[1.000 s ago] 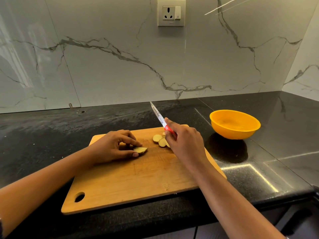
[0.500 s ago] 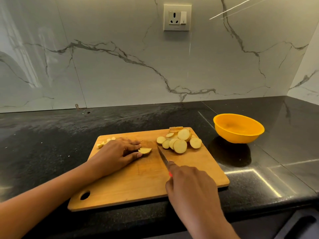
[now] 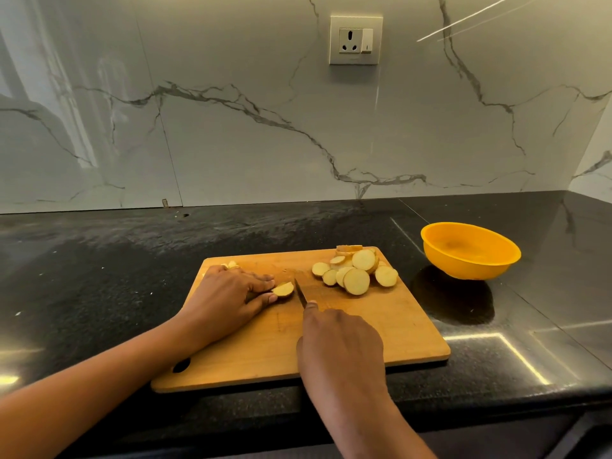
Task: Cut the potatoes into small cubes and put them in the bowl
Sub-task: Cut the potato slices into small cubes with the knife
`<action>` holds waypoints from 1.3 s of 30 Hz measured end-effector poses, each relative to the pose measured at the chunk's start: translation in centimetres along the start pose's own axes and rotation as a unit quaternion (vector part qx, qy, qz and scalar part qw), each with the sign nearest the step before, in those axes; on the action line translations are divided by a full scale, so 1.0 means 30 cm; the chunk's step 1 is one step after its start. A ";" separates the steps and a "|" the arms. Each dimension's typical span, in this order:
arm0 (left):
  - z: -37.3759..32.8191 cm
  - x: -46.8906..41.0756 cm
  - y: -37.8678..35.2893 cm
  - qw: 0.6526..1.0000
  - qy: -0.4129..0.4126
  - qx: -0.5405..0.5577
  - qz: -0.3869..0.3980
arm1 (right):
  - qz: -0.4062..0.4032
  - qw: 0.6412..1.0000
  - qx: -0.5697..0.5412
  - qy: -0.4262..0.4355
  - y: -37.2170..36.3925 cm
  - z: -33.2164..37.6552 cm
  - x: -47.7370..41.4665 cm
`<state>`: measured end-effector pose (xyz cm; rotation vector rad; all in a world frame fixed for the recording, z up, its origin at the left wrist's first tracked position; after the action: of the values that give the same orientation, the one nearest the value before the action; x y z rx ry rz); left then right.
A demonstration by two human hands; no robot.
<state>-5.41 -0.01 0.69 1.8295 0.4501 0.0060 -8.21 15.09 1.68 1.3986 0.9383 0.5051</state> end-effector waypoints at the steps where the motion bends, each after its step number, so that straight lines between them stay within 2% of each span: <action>1: 0.000 -0.004 0.000 1.000 0.003 0.008 0.004 | -0.004 1.000 0.001 -0.003 0.000 -0.016 -0.004; 8: -0.011 -0.019 -0.012 1.000 0.014 0.002 0.014 | -0.026 0.999 -0.011 0.041 0.009 -0.007 0.021; 12: 0.006 -0.020 -0.013 1.000 0.016 0.013 0.013 | -0.052 0.998 -0.014 0.024 0.023 -0.045 0.012; 20: 0.015 -0.021 0.007 0.995 0.000 0.096 -0.016 | -0.035 0.999 -0.023 0.032 0.029 -0.075 -0.009; 23: 0.016 -0.002 0.023 0.996 0.010 0.077 -0.043 | -0.027 0.999 -0.019 0.034 0.018 -0.080 -0.015; 27: 0.000 0.020 0.025 0.996 -0.028 0.065 -0.058 | -0.024 0.998 -0.025 0.061 0.009 -0.048 -0.013; 39: -0.042 0.038 0.047 0.986 -0.123 0.048 -0.105 | -0.031 0.997 -0.039 0.054 0.025 -0.075 -0.018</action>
<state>-4.22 1.18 2.12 1.8394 0.4714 -0.3885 -10.16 16.13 2.73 1.2780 1.0341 0.5693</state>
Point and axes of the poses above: each hand's wrist, its own x-axis away from the middle knuckle, its own y-axis out of the back of the hand, z = x × y, the point moved 8 cm from there along -x, towards the middle knuckle, and after that the axes turned 15 degrees about x, right-handed, at the moved point
